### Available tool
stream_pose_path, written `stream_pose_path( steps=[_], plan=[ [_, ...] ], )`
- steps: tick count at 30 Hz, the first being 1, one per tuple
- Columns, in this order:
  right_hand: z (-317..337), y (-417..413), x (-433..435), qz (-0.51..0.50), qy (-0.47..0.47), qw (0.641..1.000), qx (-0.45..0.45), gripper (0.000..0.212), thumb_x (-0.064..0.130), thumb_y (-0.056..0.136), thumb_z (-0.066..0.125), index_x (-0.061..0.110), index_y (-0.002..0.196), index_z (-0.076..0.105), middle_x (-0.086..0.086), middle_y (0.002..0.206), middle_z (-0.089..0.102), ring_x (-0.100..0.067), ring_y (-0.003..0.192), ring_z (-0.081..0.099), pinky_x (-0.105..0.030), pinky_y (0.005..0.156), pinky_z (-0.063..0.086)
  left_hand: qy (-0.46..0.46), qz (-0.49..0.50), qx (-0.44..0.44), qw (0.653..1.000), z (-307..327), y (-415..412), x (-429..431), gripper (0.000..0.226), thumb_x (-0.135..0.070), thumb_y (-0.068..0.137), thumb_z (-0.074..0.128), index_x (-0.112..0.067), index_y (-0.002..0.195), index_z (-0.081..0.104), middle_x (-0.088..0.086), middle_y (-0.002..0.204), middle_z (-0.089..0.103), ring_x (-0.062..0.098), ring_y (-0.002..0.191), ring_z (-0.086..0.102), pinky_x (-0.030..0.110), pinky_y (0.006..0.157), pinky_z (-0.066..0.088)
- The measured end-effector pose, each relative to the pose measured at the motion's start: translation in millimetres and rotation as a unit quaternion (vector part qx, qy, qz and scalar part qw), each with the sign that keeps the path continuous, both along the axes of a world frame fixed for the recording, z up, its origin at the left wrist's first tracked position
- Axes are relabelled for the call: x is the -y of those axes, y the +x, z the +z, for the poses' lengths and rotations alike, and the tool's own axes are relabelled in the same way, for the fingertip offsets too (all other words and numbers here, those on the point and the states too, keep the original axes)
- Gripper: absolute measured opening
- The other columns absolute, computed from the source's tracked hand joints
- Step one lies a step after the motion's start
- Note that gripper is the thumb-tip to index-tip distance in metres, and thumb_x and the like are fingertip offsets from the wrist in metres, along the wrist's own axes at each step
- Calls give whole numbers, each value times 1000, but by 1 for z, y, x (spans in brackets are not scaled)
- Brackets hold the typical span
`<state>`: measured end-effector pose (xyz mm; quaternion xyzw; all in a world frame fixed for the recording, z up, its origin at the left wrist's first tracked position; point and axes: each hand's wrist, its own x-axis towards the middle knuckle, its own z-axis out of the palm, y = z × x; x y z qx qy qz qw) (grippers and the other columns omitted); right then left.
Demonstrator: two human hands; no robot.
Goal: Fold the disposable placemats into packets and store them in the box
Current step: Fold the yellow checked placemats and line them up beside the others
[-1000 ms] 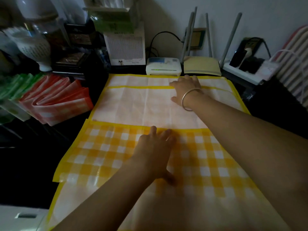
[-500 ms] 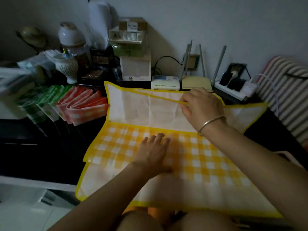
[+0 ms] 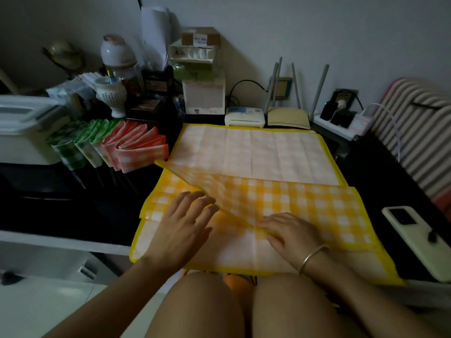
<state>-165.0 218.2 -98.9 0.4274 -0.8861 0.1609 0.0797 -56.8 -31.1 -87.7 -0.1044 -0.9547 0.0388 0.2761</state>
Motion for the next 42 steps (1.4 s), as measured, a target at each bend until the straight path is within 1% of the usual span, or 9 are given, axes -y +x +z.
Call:
stream_pose_path(
  steps=[4,10,20,24,28,33,36,38,42],
  plan=[
    [-12,1,-4,7,0,1000,15,38,46,78,50,25,99,75,7,104,72,-17,94,68,-29,81,56,-54,14,-40,998,-11,4,1,25,-29,86,54,-20,101,71,-2,100,69,25,106,47,38,85,34],
    [-18,5,-6,1,-30,1000,-7,32,34,81,48,21,94,74,4,107,72,-18,99,68,-33,80,57,4,-41,-10,999,-32,-6,9,16,-19,85,66,-16,99,74,2,86,66,24,101,58,45,100,42],
    [-19,1,-3,24,-62,997,-31,23,29,82,49,21,76,69,8,100,70,-12,90,63,-25,70,55,64,-18,109,992,-19,-1,4,27,-38,85,50,-24,75,71,-3,72,58,22,68,61,31,48,46],
    [-18,-1,-5,24,-50,998,-12,19,34,82,52,23,75,67,10,101,69,-12,90,62,-28,69,54,168,130,255,943,5,-34,2,50,-70,82,50,-29,106,64,-1,101,66,25,91,66,35,70,52],
    [-9,-8,2,-14,-31,999,42,35,48,84,46,23,67,65,11,88,66,-13,82,57,-30,68,50,81,172,395,899,16,-72,1,114,-80,67,61,-29,154,10,8,161,8,35,120,55,39,94,47],
    [13,-26,37,-132,-6,990,54,14,33,89,52,25,98,60,4,102,58,-21,103,52,-33,80,45,8,150,451,880,22,-89,5,132,-89,57,58,-35,153,-14,-4,162,-19,32,123,55,38,98,45],
    [5,-36,47,-156,91,983,40,56,51,92,41,36,145,31,1,156,21,-28,144,12,-52,114,18,24,143,466,873,19,-91,10,132,-90,55,59,-38,153,-13,-8,161,-20,30,130,50,39,103,43],
    [-8,-43,45,-189,188,962,63,68,68,90,22,45,149,-1,9,160,-14,-29,145,-20,-60,112,-11,40,138,465,873,17,-90,11,131,-90,55,59,-40,152,-14,-11,160,-22,28,136,43,40,106,41],
    [-21,-48,37,-200,212,953,87,71,78,83,5,50,145,-14,14,155,-26,-27,143,-27,-63,109,-13,44,150,430,889,11,-81,9,129,-92,56,55,-40,152,-14,-12,161,-19,27,135,45,39,104,41]
  ],
)
